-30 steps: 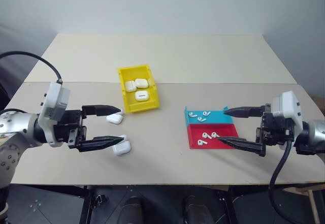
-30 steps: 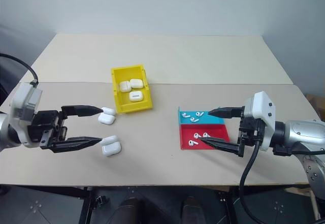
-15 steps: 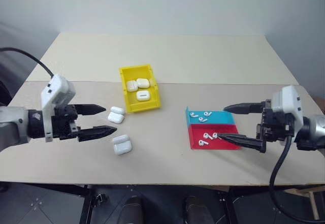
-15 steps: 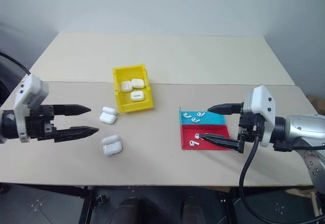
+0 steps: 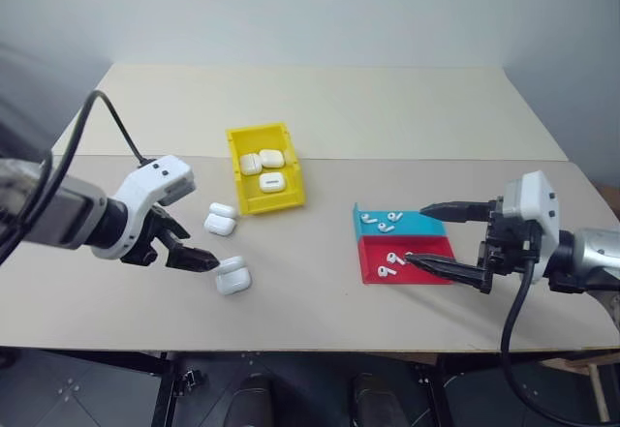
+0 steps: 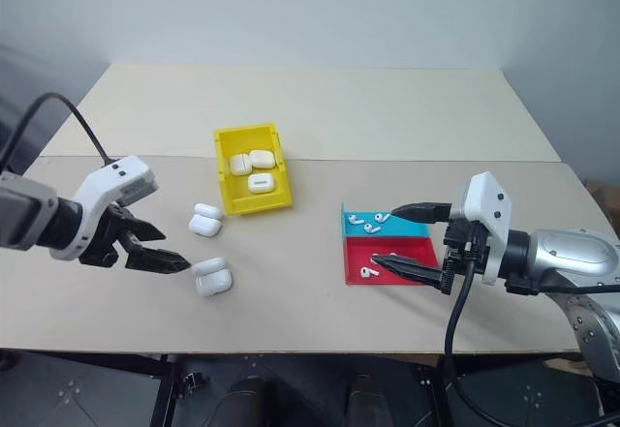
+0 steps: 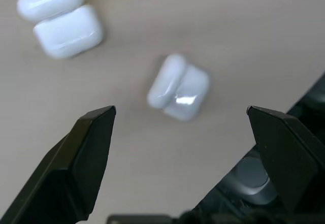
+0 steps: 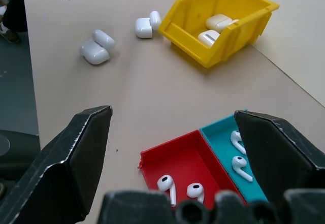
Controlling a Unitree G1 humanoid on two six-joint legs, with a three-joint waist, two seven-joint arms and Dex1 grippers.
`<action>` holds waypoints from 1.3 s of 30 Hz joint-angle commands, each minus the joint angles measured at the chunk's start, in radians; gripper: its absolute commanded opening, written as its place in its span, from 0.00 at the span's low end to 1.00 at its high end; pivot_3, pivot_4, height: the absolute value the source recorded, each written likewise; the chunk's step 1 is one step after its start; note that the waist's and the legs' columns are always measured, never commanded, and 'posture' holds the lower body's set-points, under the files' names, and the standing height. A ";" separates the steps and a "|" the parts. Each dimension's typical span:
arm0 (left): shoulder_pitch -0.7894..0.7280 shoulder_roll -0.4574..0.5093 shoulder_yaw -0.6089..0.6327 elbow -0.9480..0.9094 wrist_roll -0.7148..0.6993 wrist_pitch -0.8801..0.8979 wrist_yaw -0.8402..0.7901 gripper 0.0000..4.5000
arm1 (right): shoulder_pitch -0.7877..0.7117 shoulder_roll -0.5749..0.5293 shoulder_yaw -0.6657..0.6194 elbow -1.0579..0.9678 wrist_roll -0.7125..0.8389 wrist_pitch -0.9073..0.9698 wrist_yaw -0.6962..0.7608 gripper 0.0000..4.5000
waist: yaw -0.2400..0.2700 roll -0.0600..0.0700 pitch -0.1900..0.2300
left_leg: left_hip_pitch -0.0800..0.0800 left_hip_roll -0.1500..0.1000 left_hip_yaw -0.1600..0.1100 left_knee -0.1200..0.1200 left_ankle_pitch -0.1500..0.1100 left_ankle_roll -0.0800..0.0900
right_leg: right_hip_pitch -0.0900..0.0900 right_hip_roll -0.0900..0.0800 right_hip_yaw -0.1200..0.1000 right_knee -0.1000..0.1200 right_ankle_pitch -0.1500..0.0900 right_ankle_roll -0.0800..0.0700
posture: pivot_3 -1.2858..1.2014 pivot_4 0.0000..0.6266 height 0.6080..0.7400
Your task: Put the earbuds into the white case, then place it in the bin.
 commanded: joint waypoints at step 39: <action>-0.503 -0.650 -0.528 0.929 0.625 -0.001 -0.018 1.00 | -0.026 -0.014 -0.028 -0.019 0.029 0.004 0.015 0.99 | 0.000 -0.002 0.001 | -0.005 -0.001 -0.001 0.002 0.000 0.000 | -0.001 0.000 -0.001 -0.001 0.000 0.000 | 0.52 0.24 1.00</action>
